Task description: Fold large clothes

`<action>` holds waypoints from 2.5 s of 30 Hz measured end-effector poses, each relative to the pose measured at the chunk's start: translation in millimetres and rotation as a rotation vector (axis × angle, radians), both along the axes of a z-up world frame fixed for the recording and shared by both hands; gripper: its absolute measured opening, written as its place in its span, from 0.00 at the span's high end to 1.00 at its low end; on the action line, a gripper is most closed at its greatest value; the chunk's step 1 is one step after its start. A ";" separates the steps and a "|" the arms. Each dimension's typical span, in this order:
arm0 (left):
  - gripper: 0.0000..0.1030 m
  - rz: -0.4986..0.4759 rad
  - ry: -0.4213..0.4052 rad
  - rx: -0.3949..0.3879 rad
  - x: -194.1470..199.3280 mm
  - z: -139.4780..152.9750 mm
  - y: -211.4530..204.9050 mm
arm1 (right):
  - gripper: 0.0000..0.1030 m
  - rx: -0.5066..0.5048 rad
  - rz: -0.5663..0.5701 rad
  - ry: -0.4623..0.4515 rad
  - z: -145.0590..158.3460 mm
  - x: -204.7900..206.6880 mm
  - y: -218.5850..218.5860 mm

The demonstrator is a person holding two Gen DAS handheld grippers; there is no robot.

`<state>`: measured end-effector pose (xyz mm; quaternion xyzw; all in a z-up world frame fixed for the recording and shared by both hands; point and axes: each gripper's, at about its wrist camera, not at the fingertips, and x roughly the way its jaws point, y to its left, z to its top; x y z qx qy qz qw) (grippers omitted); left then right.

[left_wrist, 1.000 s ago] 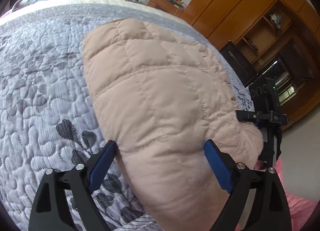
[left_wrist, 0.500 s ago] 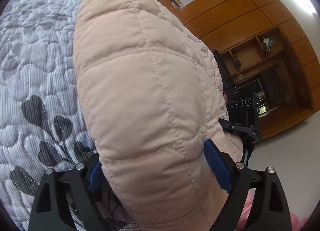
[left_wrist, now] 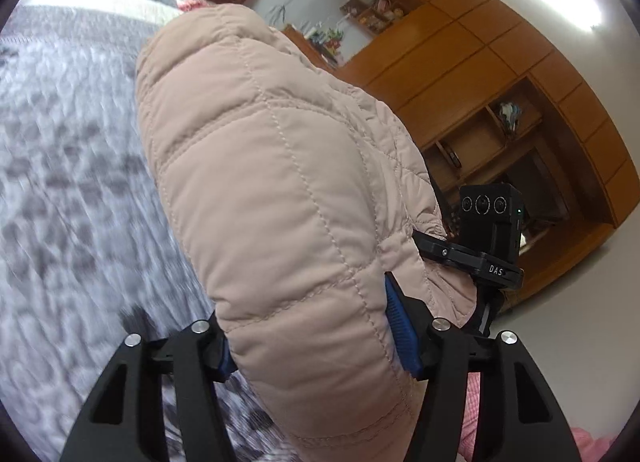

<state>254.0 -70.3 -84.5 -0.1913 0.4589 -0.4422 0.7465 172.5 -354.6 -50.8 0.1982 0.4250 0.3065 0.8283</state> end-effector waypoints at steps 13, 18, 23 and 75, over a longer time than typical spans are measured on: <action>0.40 0.208 -0.075 0.085 127.7 1.7 62.9 | 0.57 0.024 0.080 0.028 -19.2 200.7 64.4; 0.37 0.228 -0.008 0.148 159.1 -37.7 78.9 | 0.53 0.019 0.081 0.125 -63.9 239.3 67.4; 0.28 0.234 0.001 0.108 153.4 -59.3 96.9 | 0.42 0.103 0.080 0.165 -84.0 243.3 58.3; 0.13 0.560 -0.279 0.676 -57.8 41.3 79.3 | 0.06 -0.449 -0.256 -0.100 24.0 -45.1 69.2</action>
